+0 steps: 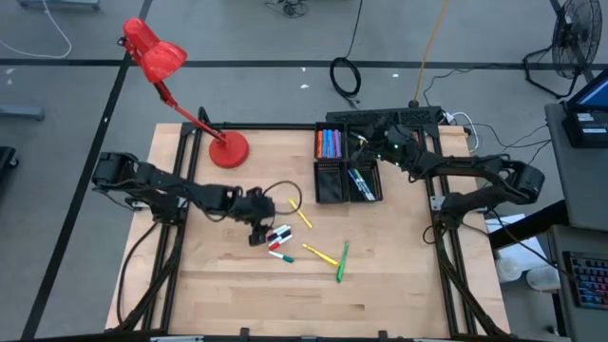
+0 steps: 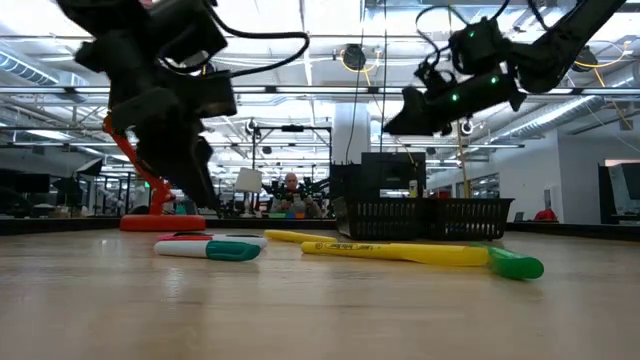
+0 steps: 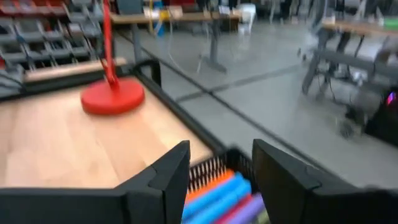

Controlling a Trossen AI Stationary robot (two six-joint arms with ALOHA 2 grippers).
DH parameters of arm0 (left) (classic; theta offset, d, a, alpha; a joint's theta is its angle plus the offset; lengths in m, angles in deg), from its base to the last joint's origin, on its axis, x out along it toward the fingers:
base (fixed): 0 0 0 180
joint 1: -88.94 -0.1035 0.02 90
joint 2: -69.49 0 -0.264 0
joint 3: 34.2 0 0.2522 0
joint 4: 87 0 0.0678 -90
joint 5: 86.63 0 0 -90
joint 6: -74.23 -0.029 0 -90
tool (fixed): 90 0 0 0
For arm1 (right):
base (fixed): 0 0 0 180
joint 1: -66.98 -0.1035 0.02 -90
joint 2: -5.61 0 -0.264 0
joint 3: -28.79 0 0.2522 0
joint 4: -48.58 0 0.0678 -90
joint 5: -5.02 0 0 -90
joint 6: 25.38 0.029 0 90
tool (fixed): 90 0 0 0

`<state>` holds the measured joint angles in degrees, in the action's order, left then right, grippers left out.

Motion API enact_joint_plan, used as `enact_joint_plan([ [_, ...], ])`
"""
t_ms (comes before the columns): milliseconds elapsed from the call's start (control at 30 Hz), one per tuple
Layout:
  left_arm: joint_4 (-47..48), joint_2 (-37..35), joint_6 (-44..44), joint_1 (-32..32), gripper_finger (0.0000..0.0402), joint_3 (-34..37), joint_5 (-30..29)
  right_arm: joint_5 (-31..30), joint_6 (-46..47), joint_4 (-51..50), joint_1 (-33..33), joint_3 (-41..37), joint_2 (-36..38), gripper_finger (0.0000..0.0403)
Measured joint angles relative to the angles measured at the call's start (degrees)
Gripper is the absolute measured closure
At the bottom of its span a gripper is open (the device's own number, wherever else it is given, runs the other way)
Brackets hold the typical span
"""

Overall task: Pick & Place Markers
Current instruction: Put the pink and white highlighter pen into the top right black bin

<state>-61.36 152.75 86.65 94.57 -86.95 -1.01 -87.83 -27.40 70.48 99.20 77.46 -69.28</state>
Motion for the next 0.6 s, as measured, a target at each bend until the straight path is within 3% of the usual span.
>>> enact_joint_plan([
  [333, -0.89, 0.71, 10.86, 6.10, 0.0165, 0.65, -8.19, 0.01, -4.25, 6.28, -2.93, 0.00, 3.71, 0.0243],
  [600, -8.51, 10.17, 13.21, 6.49, 0.0165, 0.61, -9.36, 0.11, -5.16, 10.18, -3.10, 0.00, 3.69, 0.0242],
])
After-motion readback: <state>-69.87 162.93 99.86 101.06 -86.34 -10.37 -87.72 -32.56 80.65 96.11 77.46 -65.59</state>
